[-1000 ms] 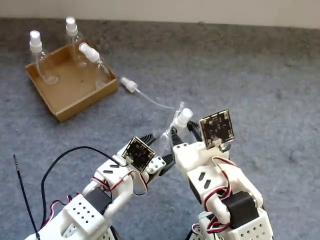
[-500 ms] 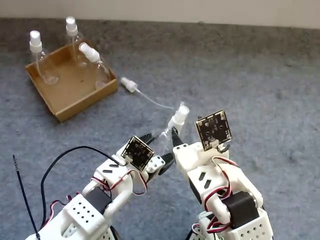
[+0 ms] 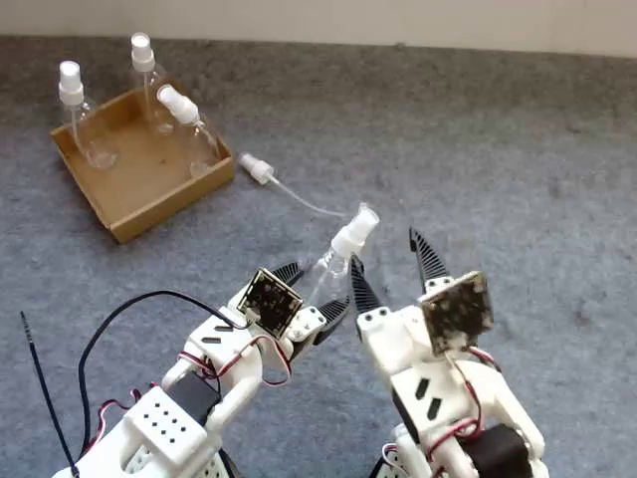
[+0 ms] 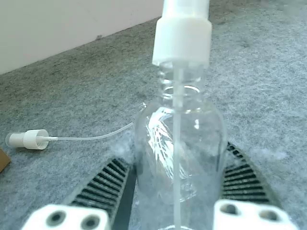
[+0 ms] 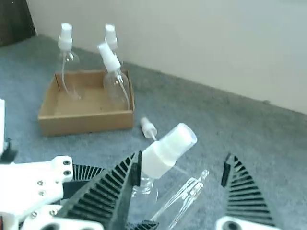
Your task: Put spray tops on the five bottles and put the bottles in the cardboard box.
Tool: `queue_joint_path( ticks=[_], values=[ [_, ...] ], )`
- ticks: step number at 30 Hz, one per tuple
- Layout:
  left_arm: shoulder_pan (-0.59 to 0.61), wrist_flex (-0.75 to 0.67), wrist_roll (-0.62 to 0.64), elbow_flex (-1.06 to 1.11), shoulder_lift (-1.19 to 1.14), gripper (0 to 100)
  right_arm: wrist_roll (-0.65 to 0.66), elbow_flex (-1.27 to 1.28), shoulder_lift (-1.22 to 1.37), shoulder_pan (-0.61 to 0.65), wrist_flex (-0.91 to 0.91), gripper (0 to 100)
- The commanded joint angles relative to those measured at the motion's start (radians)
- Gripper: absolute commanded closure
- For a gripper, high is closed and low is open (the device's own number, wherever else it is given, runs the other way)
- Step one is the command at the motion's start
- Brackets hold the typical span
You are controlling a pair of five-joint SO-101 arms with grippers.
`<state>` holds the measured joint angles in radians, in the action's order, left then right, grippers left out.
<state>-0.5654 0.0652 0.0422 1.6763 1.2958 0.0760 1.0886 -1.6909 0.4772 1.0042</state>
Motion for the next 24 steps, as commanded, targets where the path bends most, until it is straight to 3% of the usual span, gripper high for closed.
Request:
queue_joint_path(
  ticks=[1, 14, 24],
  values=[
    [0.008, -0.025, 0.009, 0.025, 0.013, 89, 0.034, 0.048, -0.036, 0.008, 0.012, 75.5],
    [0.127, -0.028, 0.011, 0.015, 0.013, 90, 0.035, 0.209, -0.042, 0.004, -0.058, 75.6],
    [0.28, -0.175, 0.014, 0.025, 0.015, 90, 0.031, 0.424, -0.042, 0.002, -0.236, 79.1]
  ],
)
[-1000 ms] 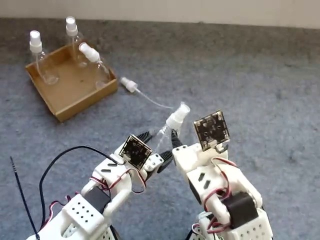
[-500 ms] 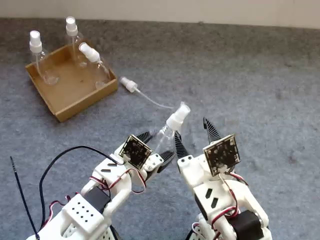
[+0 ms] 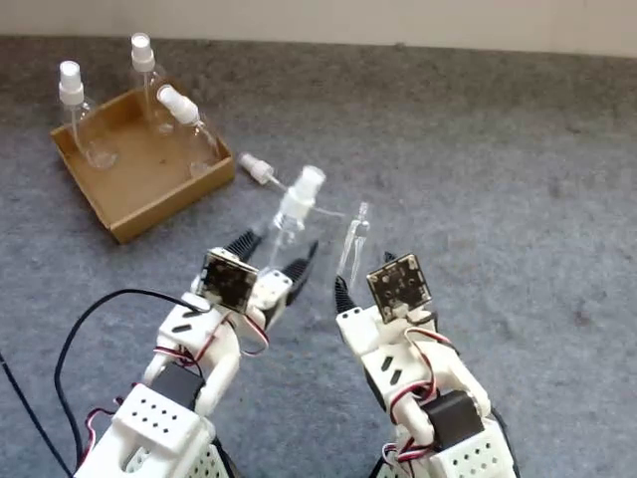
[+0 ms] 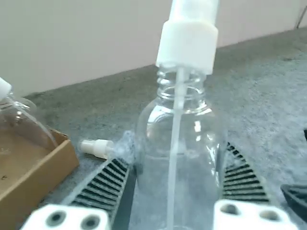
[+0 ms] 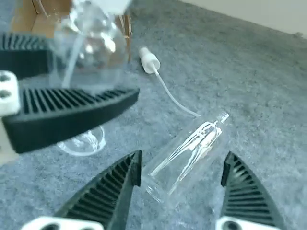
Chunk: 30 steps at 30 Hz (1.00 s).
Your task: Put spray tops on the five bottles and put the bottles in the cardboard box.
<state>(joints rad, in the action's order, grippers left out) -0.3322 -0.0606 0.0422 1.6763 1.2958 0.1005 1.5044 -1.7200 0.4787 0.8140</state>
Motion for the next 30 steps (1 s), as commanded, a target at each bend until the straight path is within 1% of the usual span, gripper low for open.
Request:
queue_joint_path(
  ticks=[1, 4, 6, 8, 15, 18, 23, 30],
  values=[
    [0.048, -0.049, 0.014, 0.025, 0.015, 90, 0.006, 0.01, -0.013, 0.001, -0.045, 82.0],
    [0.042, -0.049, 0.008, 0.025, 0.015, 90, 0.006, 0.012, -0.013, 0.004, -0.047, 90.8],
    [0.048, -0.048, 0.008, 0.025, 0.015, 90, 0.006, 0.016, -0.013, 0.005, -0.061, 94.5],
    [0.053, -0.048, 0.008, 0.025, 0.015, 90, 0.006, 0.025, -0.013, 0.005, -0.131, 95.3],
    [0.133, -0.043, 0.008, 0.025, 0.015, 90, 0.006, 0.251, -0.015, 0.007, -0.46, 95.3],
    [0.163, -0.049, 0.011, 0.025, 0.015, 90, 0.006, 0.309, -0.015, 0.007, -0.541, 95.4],
    [0.163, -0.049, 0.012, 0.025, 0.015, 90, 0.005, 0.326, -0.015, 0.007, -0.559, 95.7],
    [0.162, -0.049, 0.014, 0.025, 0.015, 90, 0.005, 0.326, -0.013, 0.004, -0.532, 95.7]
  ],
)
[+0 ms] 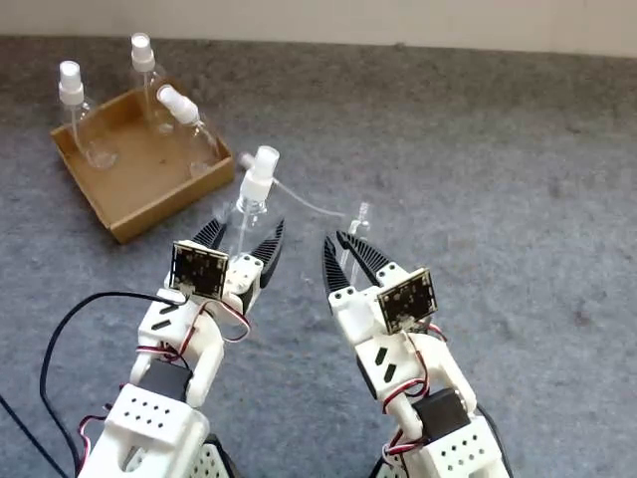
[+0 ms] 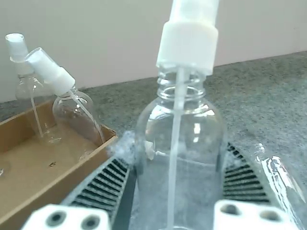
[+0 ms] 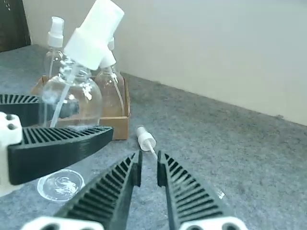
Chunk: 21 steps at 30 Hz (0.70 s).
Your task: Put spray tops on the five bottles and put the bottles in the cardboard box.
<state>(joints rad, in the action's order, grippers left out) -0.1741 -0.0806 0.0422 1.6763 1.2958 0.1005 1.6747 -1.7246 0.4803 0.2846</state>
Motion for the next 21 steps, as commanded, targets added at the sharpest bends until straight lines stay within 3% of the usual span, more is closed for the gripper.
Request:
queue_joint_path(
  ticks=[1, 12, 21],
  values=[
    [0.004, -0.029, 0.014, 0.025, 0.015, 90, 0.005, 0.156, -0.008, -0.001, -0.001, 95.7],
    [0.004, -0.275, 0.009, 0.025, 0.015, 90, 0.005, 0.159, -0.008, 0.004, 0.005, 95.7],
    [-0.013, -0.281, 0.009, -0.065, 0.007, 90, 0.005, 0.16, 0.001, 0.004, 0.005, 95.7]
  ],
)
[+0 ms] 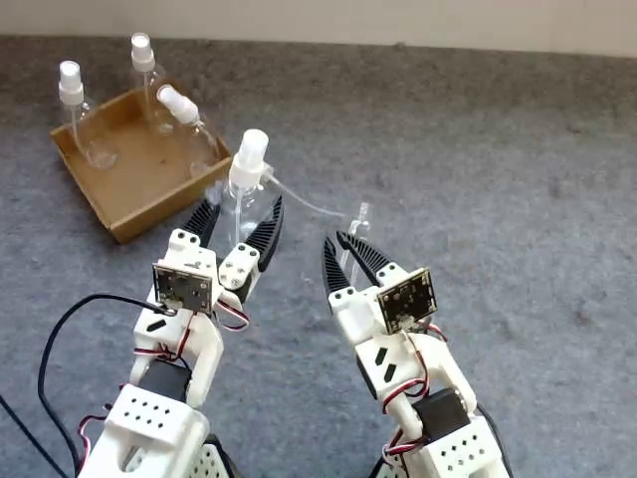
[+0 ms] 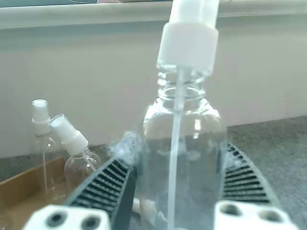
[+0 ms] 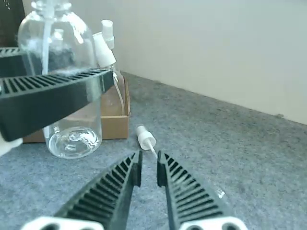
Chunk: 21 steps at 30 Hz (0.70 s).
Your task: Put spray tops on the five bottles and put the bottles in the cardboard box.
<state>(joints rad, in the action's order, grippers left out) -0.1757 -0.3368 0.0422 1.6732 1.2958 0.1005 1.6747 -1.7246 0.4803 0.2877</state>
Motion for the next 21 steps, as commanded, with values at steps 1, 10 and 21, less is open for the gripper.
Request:
queue_joint_path(
  ticks=[1, 10, 21],
  values=[
    [-0.025, -0.025, 0.009, -0.081, 0.007, 90, 0.005, 0.16, 0.001, 0.004, 0.002, 95.7],
    [-0.127, -0.021, 0.009, -0.182, 0.001, 90, 0.005, 0.16, 0.001, 0.004, 0.002, 95.7],
    [-0.125, 0.164, 0.014, -0.337, 0.001, 90, 0.005, 0.162, 0.001, 0.004, 0.002, 95.7]
  ],
)
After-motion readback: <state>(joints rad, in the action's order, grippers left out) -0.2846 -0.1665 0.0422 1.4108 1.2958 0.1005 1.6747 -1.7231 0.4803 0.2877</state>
